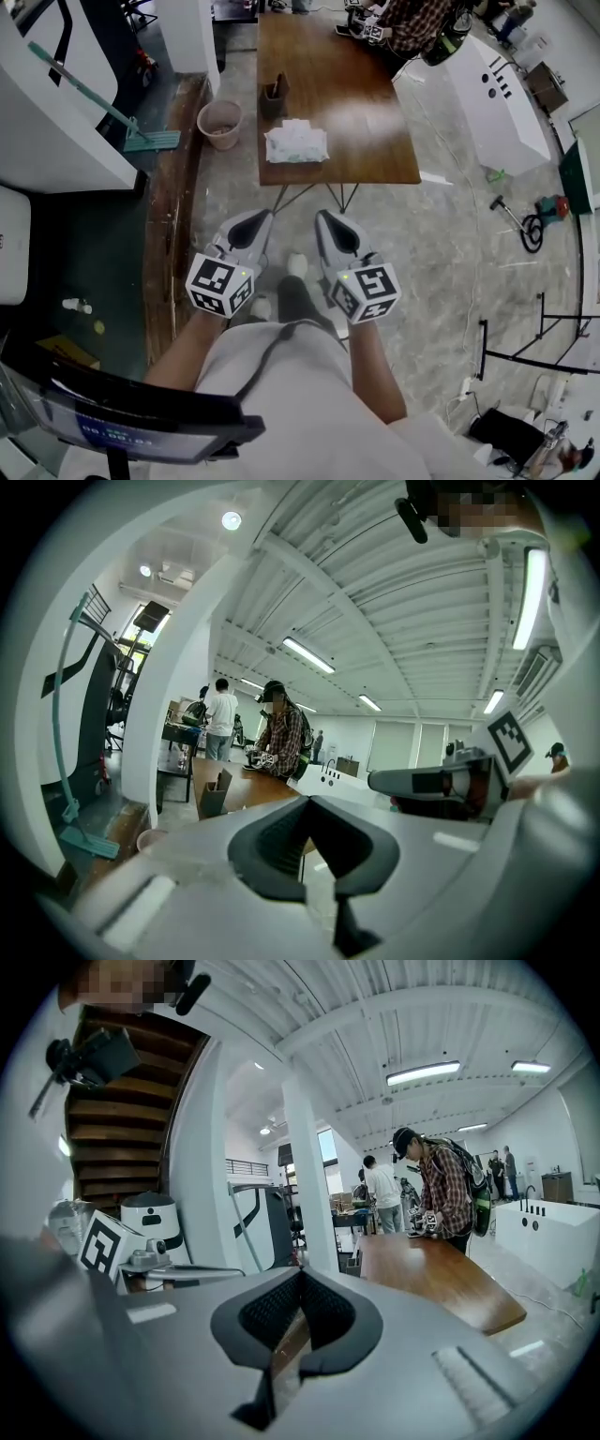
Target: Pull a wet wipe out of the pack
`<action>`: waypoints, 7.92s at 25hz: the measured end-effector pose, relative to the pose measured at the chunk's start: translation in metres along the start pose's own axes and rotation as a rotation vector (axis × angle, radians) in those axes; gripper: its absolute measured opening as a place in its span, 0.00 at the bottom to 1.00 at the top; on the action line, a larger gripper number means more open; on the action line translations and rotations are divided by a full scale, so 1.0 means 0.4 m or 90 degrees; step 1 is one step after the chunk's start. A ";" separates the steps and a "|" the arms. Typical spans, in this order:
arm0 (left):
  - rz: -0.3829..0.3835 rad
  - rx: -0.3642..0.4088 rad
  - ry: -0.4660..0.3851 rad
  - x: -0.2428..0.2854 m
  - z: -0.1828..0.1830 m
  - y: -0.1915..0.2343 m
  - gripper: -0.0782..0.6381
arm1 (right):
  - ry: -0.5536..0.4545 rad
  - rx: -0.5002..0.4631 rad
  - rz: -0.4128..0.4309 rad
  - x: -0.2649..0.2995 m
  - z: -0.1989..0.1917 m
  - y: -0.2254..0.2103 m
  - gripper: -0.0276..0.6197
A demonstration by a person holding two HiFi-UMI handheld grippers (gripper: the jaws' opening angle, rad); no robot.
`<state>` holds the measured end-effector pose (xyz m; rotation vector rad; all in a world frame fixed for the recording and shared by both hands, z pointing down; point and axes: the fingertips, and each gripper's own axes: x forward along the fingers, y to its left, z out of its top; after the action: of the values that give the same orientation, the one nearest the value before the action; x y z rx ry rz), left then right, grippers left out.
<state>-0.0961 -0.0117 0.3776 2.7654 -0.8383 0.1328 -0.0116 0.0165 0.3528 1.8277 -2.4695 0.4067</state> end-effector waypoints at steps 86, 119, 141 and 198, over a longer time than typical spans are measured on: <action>0.213 -0.121 0.219 0.698 -0.296 0.526 0.12 | 0.274 -0.073 0.175 0.708 -0.265 -0.465 0.06; 0.208 -0.169 0.242 0.674 -0.354 0.539 0.12 | 0.434 -0.234 0.243 0.794 -0.392 -0.445 0.20; 0.212 -0.165 0.237 0.672 -0.343 0.530 0.12 | 0.388 -0.215 0.231 0.776 -0.345 -0.458 0.07; 0.149 -0.038 0.120 0.624 -0.036 0.393 0.16 | 0.091 -0.117 0.100 0.573 0.016 -0.470 0.06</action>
<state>0.0234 -0.2677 0.4636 2.5421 -1.0915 0.3979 0.0974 -0.2499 0.4247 1.4887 -2.4683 0.2936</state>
